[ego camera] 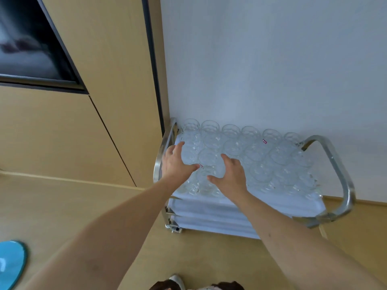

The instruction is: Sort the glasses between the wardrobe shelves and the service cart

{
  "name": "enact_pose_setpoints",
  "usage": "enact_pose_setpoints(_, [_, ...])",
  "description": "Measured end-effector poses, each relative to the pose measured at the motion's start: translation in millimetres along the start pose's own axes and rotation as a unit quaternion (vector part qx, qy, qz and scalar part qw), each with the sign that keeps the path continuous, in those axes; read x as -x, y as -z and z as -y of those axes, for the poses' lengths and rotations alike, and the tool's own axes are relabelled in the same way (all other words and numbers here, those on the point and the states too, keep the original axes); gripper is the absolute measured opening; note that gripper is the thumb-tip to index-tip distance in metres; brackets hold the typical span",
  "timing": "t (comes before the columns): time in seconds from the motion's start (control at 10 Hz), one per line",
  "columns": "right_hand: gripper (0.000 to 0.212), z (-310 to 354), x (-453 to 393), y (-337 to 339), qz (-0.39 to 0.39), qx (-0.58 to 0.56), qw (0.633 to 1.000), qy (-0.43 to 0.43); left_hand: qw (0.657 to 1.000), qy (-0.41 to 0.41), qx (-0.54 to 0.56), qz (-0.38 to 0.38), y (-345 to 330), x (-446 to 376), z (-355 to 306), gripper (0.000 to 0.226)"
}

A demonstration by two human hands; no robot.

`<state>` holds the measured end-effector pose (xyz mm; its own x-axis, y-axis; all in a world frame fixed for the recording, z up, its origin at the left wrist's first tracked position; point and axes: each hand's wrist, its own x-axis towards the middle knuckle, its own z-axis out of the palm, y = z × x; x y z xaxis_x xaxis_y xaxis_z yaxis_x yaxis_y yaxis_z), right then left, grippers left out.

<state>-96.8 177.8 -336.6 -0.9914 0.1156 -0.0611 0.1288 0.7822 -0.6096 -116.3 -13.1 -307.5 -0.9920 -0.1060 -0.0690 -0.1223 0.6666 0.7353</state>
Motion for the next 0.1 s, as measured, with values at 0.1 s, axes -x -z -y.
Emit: enact_pose_setpoints(0.1, [0.09,8.3,5.7,27.6,-0.031,0.0,0.999,0.032,0.999,-0.028,-0.005,-0.028,7.8,10.8,-30.9,0.091])
